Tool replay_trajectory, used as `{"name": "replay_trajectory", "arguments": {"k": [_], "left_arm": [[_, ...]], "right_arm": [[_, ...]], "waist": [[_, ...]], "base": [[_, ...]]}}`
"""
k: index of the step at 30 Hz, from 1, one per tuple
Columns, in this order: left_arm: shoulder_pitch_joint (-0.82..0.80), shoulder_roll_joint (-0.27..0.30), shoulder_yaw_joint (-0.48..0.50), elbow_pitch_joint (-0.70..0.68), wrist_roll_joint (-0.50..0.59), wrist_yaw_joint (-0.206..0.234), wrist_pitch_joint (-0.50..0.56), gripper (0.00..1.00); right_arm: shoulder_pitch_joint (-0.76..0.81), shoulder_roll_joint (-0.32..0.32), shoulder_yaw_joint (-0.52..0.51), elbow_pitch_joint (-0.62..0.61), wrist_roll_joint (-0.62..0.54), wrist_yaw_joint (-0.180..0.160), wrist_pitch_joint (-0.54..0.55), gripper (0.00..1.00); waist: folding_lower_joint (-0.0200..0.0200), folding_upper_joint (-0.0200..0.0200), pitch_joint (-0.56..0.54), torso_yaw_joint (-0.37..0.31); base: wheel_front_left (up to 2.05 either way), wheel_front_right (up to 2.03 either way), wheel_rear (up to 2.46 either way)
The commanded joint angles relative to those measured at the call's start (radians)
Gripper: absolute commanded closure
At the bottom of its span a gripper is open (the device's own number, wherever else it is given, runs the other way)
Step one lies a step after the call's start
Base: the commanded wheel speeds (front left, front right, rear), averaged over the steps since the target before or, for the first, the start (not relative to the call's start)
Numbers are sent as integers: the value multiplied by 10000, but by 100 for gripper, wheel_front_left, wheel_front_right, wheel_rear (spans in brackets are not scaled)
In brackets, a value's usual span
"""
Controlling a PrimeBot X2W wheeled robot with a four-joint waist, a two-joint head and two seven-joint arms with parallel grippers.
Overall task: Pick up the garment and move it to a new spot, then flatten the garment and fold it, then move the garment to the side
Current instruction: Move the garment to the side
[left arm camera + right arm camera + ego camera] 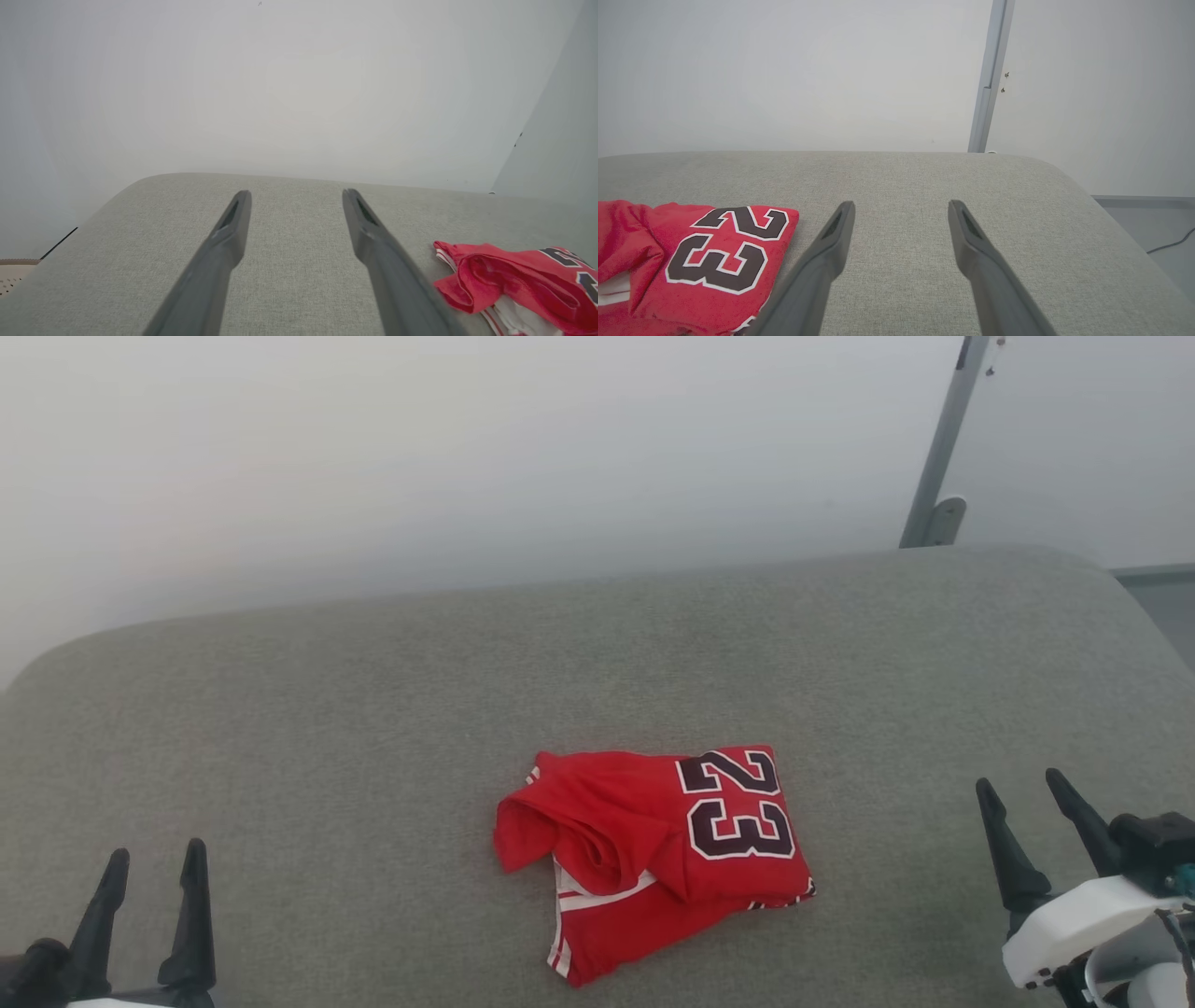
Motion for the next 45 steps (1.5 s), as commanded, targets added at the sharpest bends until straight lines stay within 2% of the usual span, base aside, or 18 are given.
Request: {"name": "replay_trajectory", "arguments": {"k": [1, 16, 24, 30, 38, 45], "left_arm": [[93, 59, -44, 3, 14, -14, -42, 0], [212, 243, -351, 194, -232, -14, -42, 0], [158, 239, -530, 239, -311, -14, -42, 0], [126, 198, -734, 324, -405, -14, -40, 0], [-42, 166, -1130, 431, -523, -14, -42, 0], [-197, 150, -1348, 530, -553, -14, -42, 0]], "right_arm": [[139, 39, 2, -73, -5, -5, -86, 0], [369, 208, -4, 14, -99, -5, -156, 0], [292, 211, 415, 19, 165, -5, 211, 0], [-128, 108, 985, 267, 763, -5, 1104, 0], [-1074, -40, 1604, 1108, 1887, -5, 3056, 0], [-1806, -367, 2256, 1644, 2303, -5, 4633, 0]], "waist": [[0, -1, -26, 65], [0, -1, -143, 533], [0, -1, -152, 947], [0, -1, -65, 1359], [0, -1, 194, 1966], [0, -1, 453, 2436]], "base": [[0, 0, 0], [0, 0, 0], [0, 0, 0], [0, 0, 0], [0, 0, 0], [0, 0, 0]]}}
